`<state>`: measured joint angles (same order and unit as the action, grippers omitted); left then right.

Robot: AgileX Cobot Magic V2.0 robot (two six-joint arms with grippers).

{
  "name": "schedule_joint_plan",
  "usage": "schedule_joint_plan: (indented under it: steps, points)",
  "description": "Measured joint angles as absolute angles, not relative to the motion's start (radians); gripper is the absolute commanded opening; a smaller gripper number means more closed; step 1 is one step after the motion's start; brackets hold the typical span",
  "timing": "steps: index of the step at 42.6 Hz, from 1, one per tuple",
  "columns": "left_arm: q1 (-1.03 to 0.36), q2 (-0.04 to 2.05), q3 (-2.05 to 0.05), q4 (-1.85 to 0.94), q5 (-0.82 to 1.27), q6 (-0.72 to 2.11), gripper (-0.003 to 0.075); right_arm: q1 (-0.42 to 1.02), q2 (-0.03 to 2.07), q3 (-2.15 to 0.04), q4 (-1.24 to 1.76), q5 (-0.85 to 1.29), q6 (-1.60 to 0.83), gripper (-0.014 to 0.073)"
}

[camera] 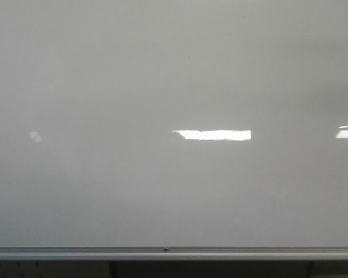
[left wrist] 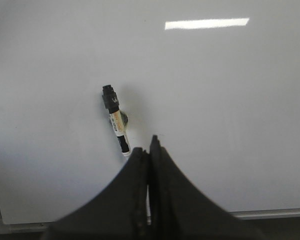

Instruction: Write number 1 on whiteboard

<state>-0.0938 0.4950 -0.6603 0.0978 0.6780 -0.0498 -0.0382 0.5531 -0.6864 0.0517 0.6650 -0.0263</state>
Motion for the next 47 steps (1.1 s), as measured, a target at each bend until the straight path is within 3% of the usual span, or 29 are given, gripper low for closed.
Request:
schedule_joint_plan:
  steps: [9, 14, 21, 24, 27, 39, 47]
  points:
    - [-0.094, 0.543, -0.66, 0.098, 0.682, -0.05, -0.002, -0.038, 0.619, -0.686, 0.054, 0.694, -0.026, -0.0036]
    - [-0.094, 0.561, -0.66, 0.098, 0.686, -0.05, 0.003, -0.038, 0.634, -0.686, 0.054, 0.701, -0.026, 0.0101]
    - [-0.094, 0.588, -0.66, 0.098, 0.688, -0.05, 0.0361, -0.038, 0.639, -0.686, 0.055, 0.706, -0.026, 0.0451]
    - [-0.094, 0.597, -0.66, 0.098, 0.688, -0.05, 0.0519, -0.038, 0.639, -0.686, 0.055, 0.706, -0.026, 0.0534]
    - [-0.094, 0.609, -0.66, 0.098, 0.688, -0.05, 0.0602, -0.038, 0.639, -0.686, 0.055, 0.706, -0.026, 0.0549]
    - [-0.087, 0.752, -0.66, 0.11, 0.684, -0.067, 0.0607, -0.038, 0.639, -0.686, 0.055, 0.707, -0.026, 0.0547]
    - [0.03, 0.925, -0.66, 0.095, 0.659, -0.103, 0.0607, -0.038, 0.639, -0.686, 0.059, 0.707, -0.026, 0.0547]
